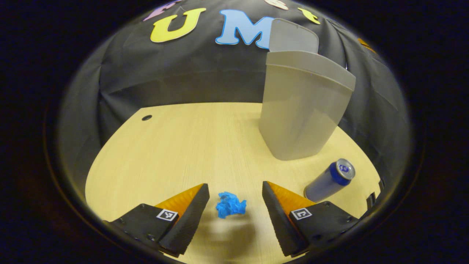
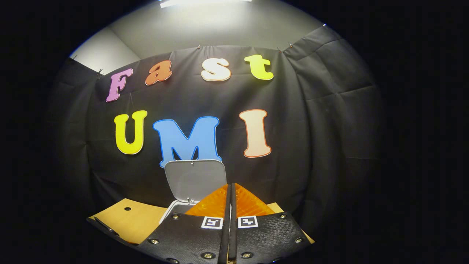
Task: Press the lid of the desktop garbage bin to open it, pick up the crumpled paper on the desktop and throw it into the bin, then pick up the pop can on the desktop and drop it into the bin, and finally close the garbage bin lid.
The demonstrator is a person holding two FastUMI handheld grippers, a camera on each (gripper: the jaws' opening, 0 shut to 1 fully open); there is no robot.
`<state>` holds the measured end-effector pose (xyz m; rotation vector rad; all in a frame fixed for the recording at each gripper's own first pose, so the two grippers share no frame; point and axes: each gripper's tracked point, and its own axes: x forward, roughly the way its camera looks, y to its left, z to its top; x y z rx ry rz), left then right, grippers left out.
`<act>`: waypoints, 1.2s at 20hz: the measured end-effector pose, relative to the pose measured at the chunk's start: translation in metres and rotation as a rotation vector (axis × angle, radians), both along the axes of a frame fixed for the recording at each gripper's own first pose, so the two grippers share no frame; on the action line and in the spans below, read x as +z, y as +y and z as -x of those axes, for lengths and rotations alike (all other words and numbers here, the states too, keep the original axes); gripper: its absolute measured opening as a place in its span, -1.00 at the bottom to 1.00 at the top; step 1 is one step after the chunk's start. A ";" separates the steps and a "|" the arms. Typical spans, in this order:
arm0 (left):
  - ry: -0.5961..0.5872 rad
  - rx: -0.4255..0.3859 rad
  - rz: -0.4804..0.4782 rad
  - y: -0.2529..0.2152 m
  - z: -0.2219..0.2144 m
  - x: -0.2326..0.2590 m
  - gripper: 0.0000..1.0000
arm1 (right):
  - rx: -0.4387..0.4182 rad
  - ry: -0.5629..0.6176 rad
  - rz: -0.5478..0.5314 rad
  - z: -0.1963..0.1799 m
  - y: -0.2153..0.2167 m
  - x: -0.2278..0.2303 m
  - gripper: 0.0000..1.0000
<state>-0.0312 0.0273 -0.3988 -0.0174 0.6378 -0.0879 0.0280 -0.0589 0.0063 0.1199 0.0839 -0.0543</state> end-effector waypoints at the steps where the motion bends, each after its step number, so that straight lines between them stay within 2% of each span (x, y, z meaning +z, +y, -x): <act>1: 0.014 0.005 -0.001 0.001 0.002 -0.007 0.92 | -0.003 0.005 0.004 0.001 -0.001 -0.001 -0.98; 7: 0.073 0.018 -0.018 0.007 0.001 -0.042 0.92 | -0.024 0.030 0.030 0.012 -0.009 -0.006 -0.98; 18: 0.110 0.038 -0.063 0.018 -0.008 -0.061 0.93 | -0.058 0.070 0.056 0.021 -0.021 -0.015 -0.98; 23: 0.091 0.053 -0.086 0.022 -0.012 -0.063 0.84 | -0.051 0.090 0.059 0.020 -0.018 -0.020 -0.98; 24: 0.089 0.063 -0.086 0.024 -0.012 -0.062 0.73 | -0.047 0.092 0.060 0.020 -0.016 -0.021 -0.99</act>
